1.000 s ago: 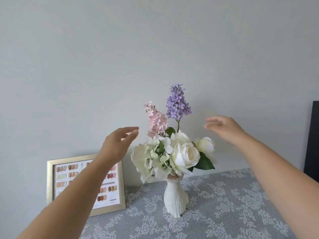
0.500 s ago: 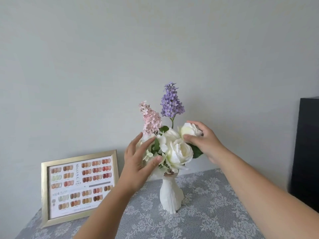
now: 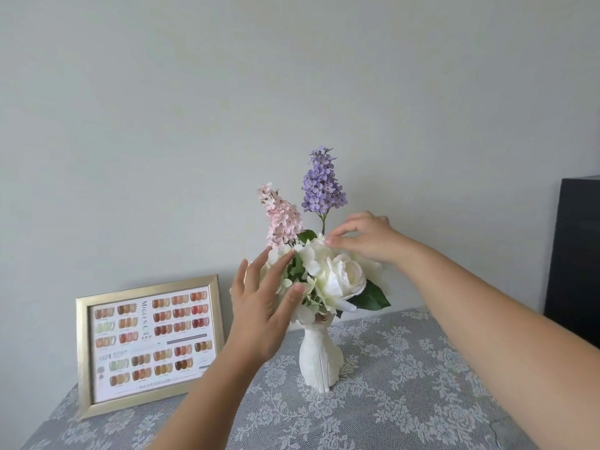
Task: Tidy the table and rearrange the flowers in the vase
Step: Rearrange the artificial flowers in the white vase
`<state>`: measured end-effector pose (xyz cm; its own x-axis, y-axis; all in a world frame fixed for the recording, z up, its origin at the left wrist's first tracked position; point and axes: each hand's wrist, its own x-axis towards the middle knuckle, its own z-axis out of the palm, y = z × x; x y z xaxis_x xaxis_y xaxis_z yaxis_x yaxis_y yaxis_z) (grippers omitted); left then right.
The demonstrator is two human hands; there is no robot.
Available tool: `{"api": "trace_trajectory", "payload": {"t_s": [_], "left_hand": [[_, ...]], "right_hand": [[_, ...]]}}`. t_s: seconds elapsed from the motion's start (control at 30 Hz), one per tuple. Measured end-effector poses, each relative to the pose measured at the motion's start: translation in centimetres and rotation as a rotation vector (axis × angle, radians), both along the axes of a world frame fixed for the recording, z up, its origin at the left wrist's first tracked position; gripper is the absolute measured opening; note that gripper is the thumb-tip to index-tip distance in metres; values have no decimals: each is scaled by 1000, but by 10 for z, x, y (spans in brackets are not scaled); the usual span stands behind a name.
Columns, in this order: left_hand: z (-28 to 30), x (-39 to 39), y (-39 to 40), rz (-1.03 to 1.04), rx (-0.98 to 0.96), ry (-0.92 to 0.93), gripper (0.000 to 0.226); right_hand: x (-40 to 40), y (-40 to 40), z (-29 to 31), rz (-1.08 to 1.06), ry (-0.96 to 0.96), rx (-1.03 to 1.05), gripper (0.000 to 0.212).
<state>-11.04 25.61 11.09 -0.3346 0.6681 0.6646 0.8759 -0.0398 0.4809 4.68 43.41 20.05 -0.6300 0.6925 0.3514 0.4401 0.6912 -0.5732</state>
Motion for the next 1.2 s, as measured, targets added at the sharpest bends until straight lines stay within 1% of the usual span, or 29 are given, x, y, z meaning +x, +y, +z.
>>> {"api": "trace_trajectory", "payload": {"t_s": [0.07, 0.13, 0.2, 0.3, 0.4, 0.5, 0.6, 0.7, 0.8, 0.83, 0.87, 0.9, 0.93, 0.97, 1.0, 1.07, 1.1, 1.2], "left_hand": [[0, 5, -2, 12, 17, 27, 49], [-1, 9, -4, 33, 29, 107, 51], [-3, 12, -5, 39, 35, 178, 56], [-4, 16, -6, 15, 25, 206, 63], [-5, 20, -6, 15, 22, 222, 62], [-4, 23, -5, 20, 35, 212, 58], [-3, 24, -6, 32, 28, 210, 59], [-3, 22, -7, 45, 22, 209, 61], [-4, 19, -7, 55, 15, 209, 61], [-5, 19, -7, 57, 13, 211, 61], [-5, 19, -6, 60, 13, 213, 62], [-6, 19, -6, 62, 14, 215, 62], [-6, 19, -5, 63, 17, 214, 62], [-6, 19, -5, 64, 19, 210, 62], [-6, 19, -5, 67, 21, 205, 62], [-5, 19, -6, 77, 24, 205, 64], [-4, 19, -6, 79, 25, 208, 66], [-2, 20, -7, 57, 28, 209, 73]], "right_hand": [[-9, -3, 7, -26, -91, 42, 13], [-16, -3, 12, -36, -76, 33, 16], [-20, -4, 16, 5, -6, -1, 15], [-23, -9, 29, 65, 165, -31, 14], [-26, -15, 43, 91, 272, -38, 17], [-24, -19, 47, 166, 246, -145, 19], [-17, -26, 47, 339, 164, -338, 22], [-5, -25, 52, 503, 142, -552, 43], [7, -21, 62, 572, 140, -629, 54], [8, -20, 64, 556, 122, -594, 59], [9, -21, 65, 509, 83, -500, 63], [7, -23, 65, 441, 23, -355, 63], [5, -24, 64, 378, -45, -193, 57], [1, -24, 63, 345, -99, -60, 44], [-3, -25, 62, 342, -131, 19, 30], [-9, -24, 60, 327, -117, 57, 11], [-10, -23, 60, 307, -82, 61, 9], [-14, -17, 58, 285, 12, 60, 12]]}}
